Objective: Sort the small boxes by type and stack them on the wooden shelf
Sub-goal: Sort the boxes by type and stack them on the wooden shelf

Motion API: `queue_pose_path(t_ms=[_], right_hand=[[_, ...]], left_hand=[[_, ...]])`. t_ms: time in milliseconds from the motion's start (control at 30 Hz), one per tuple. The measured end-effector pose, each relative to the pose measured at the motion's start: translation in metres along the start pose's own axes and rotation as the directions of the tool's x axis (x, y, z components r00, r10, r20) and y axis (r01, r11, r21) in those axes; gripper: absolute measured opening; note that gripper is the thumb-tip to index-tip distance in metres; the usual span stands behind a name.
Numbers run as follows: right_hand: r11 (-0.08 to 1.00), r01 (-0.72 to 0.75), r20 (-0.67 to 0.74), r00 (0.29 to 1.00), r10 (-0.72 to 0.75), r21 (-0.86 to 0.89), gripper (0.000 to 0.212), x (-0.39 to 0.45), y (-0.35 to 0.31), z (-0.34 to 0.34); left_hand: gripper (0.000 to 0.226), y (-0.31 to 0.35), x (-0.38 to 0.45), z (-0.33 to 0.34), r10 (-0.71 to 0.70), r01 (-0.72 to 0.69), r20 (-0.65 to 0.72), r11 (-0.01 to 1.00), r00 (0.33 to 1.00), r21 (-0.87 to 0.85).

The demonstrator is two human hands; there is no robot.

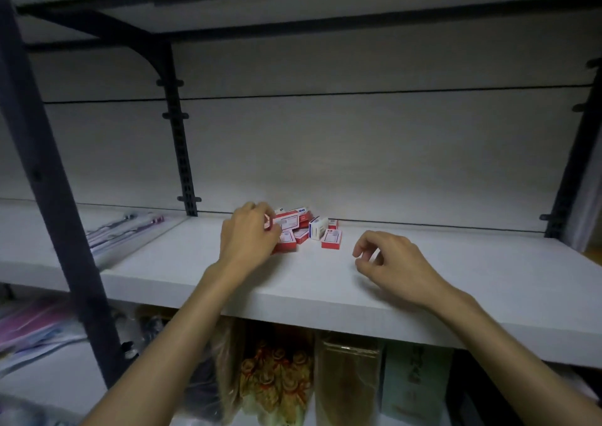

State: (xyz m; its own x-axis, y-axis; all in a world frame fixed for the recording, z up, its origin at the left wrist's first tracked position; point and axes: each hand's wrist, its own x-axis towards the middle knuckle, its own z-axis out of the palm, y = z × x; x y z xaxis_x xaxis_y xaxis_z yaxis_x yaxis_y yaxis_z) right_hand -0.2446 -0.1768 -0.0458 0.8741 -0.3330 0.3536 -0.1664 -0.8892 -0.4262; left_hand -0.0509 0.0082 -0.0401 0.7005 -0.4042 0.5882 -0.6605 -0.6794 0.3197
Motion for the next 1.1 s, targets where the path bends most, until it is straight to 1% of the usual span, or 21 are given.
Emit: queue_pose_path(t_ms=[67, 133, 200, 267, 333, 367, 400, 433, 467, 500, 533, 567, 633, 700, 800, 867, 933, 967, 1033, 1067, 1100], right_hand=[[0.999, -0.029, -0.001, 1.000, 0.029, -0.014, 0.007, 0.008, -0.006, 0.004], [0.998, -0.062, -0.003, 0.998, 0.062, -0.007, 0.006, 0.016, -0.015, 0.010], [0.996, -0.093, 0.008, 0.996, 0.093, 0.004, 0.005, 0.028, -0.026, 0.019], [0.993, -0.120, 0.016, 0.993, 0.120, 0.000, 0.005, 0.040, -0.037, 0.029], [0.988, -0.155, 0.012, 0.988, 0.155, 0.006, 0.005, 0.054, -0.047, 0.039], [0.984, -0.177, 0.011, 0.984, 0.177, 0.015, 0.006, 0.060, -0.052, 0.045], [0.980, -0.199, 0.007, 0.980, 0.199, 0.017, 0.008, 0.067, -0.057, 0.051], [0.976, -0.219, -0.007, 0.976, 0.219, 0.015, 0.009, 0.075, -0.061, 0.057], [0.969, -0.245, -0.028, 0.969, 0.246, 0.015, 0.010, 0.082, -0.064, 0.063], [0.961, -0.276, -0.051, 0.960, 0.276, 0.022, 0.013, 0.088, -0.068, 0.069], [0.951, -0.307, -0.067, 0.949, 0.309, 0.028, 0.017, 0.095, -0.070, 0.075], [0.942, -0.335, -0.071, 0.939, 0.336, 0.029, 0.022, 0.100, -0.073, 0.080], [0.922, -0.386, -0.042, 0.921, 0.386, 0.020, 0.031, 0.109, -0.078, 0.087], [0.908, -0.415, -0.003, 0.910, 0.416, 0.054, 0.038, 0.116, -0.078, 0.096], [0.867, -0.465, 0.063, 0.885, 0.461, 0.181, 0.037, 0.126, -0.076, 0.106], [0.782, -0.514, 0.131, 0.854, 0.503, 0.351, 0.029, 0.128, -0.077, 0.108], [0.697, -0.543, 0.187, 0.832, 0.522, 0.468, 0.020, 0.128, -0.080, 0.105], [0.668, -0.551, 0.209, 0.826, 0.524, 0.501, 0.020, 0.127, -0.081, 0.104], [0.618, -0.553, 0.246, 0.822, 0.513, 0.559, 0.030, 0.125, -0.079, 0.102], [0.595, -0.550, 0.259, 0.823, 0.506, 0.586, 0.031, 0.123, -0.080, 0.102], [0.576, -0.545, 0.265, 0.825, 0.500, 0.609, 0.026, 0.121, -0.082, 0.101]], left_hand=[[0.033, -0.006, 0.023, 0.010, 0.023, -0.023, 0.017, 1.000, 1.000, 0.018], [0.041, -0.008, 0.042, 0.021, 0.029, -0.037, 0.114, 0.997, 0.993, 0.070], [0.039, -0.010, 0.053, 0.030, 0.066, -0.096, 0.205, 0.985, 0.977, 0.140], [0.032, -0.016, 0.059, 0.037, 0.114, -0.152, 0.239, 0.977, 0.964, 0.151], [0.027, -0.025, 0.061, 0.037, 0.096, -0.109, 0.240, 0.993, 0.966, 0.039], [0.024, -0.031, 0.060, 0.034, 0.046, -0.021, 0.250, 0.994, 0.967, -0.103], [0.020, -0.037, 0.059, 0.030, -0.022, 0.111, 0.280, 0.945, 0.960, -0.306], [0.017, -0.043, 0.056, 0.024, -0.088, 0.261, 0.335, 0.814, 0.938, -0.518], [0.013, -0.047, 0.052, 0.017, -0.127, 0.382, 0.397, 0.632, 0.909, -0.674], [0.011, -0.051, 0.048, 0.008, -0.134, 0.466, 0.459, 0.460, 0.878, -0.756], [0.010, -0.056, 0.042, -0.002, -0.126, 0.512, 0.500, 0.326, 0.857, -0.795], [0.012, -0.063, 0.038, -0.010, -0.116, 0.536, 0.524, 0.231, 0.844, -0.812], [0.018, -0.079, 0.029, -0.022, -0.086, 0.549, 0.542, 0.135, 0.836, -0.825], [0.022, -0.093, 0.022, -0.030, -0.072, 0.542, 0.537, 0.118, 0.840, -0.832], [0.025, -0.107, 0.013, -0.037, -0.131, 0.500, 0.484, 0.159, 0.865, -0.851], [0.031, -0.113, 0.009, -0.040, -0.160, 0.475, 0.454, 0.142, 0.877, -0.868], [0.040, -0.118, 0.006, -0.039, -0.145, 0.472, 0.455, 0.128, 0.879, -0.872], [0.043, -0.122, 0.005, -0.039, -0.132, 0.472, 0.456, 0.140, 0.880, -0.871], [0.046, -0.127, 0.002, -0.038, -0.107, 0.458, 0.445, 0.169, 0.889, -0.873], [0.045, -0.129, 0.000, -0.037, -0.096, 0.446, 0.436, 0.167, 0.895, -0.879], [0.044, -0.131, 0.000, -0.036, -0.082, 0.436, 0.429, 0.151, 0.900, -0.887]])
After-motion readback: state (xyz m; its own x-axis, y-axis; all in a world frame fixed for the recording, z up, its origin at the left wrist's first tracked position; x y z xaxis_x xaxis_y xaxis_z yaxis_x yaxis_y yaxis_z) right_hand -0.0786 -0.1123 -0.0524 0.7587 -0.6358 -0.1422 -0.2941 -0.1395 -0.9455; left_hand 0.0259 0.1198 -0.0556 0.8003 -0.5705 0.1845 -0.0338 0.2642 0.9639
